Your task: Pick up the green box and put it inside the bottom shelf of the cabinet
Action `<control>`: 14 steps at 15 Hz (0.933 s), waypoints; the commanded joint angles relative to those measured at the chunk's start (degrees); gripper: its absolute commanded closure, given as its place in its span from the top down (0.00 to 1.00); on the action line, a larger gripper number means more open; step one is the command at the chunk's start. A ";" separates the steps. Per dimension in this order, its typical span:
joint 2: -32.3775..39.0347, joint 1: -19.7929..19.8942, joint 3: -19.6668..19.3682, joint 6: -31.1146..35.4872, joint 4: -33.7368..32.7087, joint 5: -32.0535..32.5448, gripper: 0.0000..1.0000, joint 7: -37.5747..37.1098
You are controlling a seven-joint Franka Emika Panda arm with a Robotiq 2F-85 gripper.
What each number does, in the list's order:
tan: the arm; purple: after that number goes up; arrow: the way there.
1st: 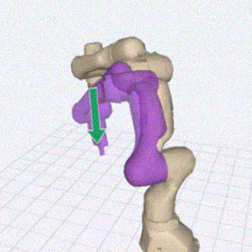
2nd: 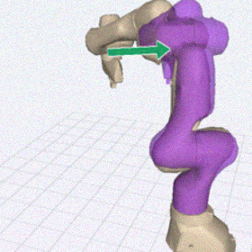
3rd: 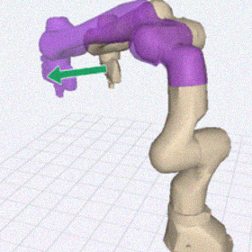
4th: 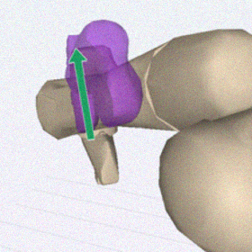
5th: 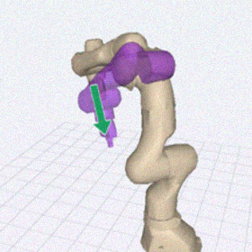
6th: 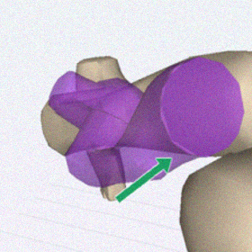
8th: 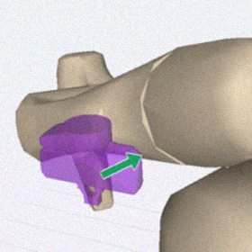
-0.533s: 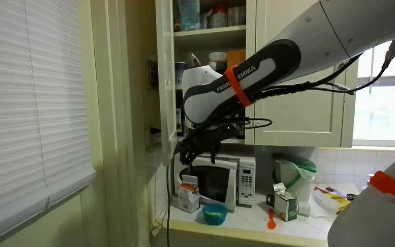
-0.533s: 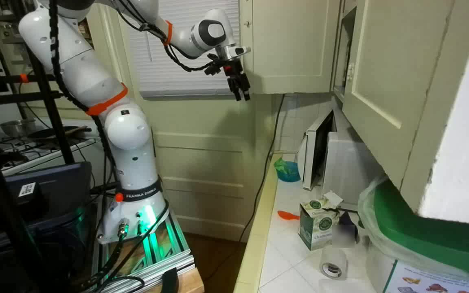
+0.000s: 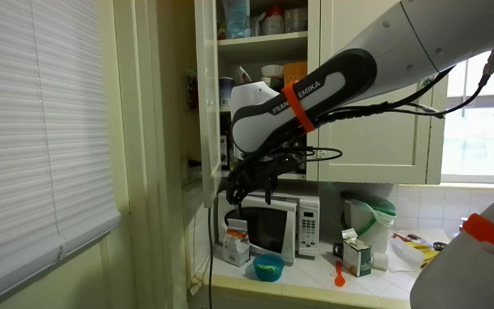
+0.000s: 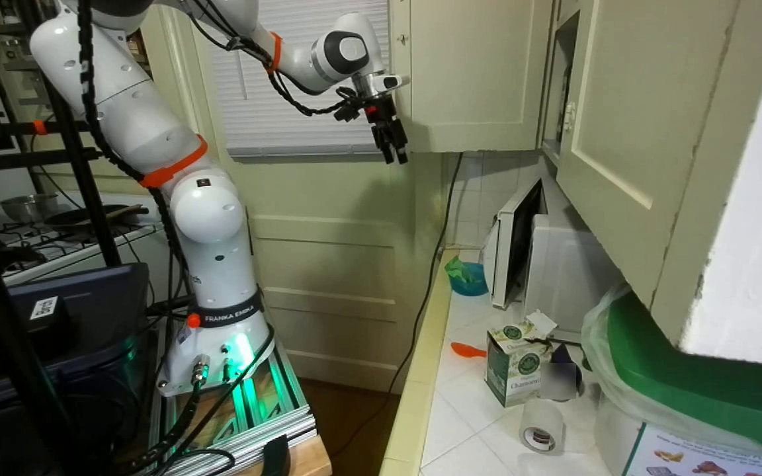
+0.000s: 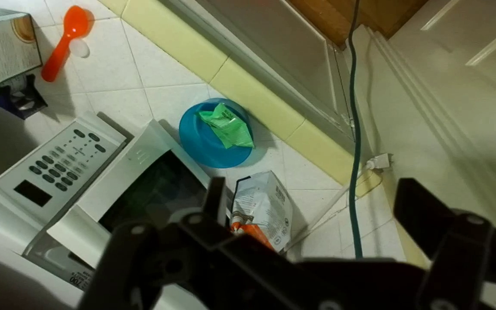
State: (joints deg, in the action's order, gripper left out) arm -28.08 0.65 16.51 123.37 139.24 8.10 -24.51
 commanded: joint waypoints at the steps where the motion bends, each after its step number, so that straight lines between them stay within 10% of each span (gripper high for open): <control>1: -4.13 1.09 -4.38 -0.05 4.23 -1.99 1.00 -4.51; 9: -15.59 12.26 -18.59 1.26 18.65 -3.75 1.00 -3.85; 14: -11.74 11.88 -15.34 -0.08 14.97 -2.73 1.00 -2.76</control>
State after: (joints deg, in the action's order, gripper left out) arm -39.81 11.63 0.36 123.40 154.31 6.07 -27.86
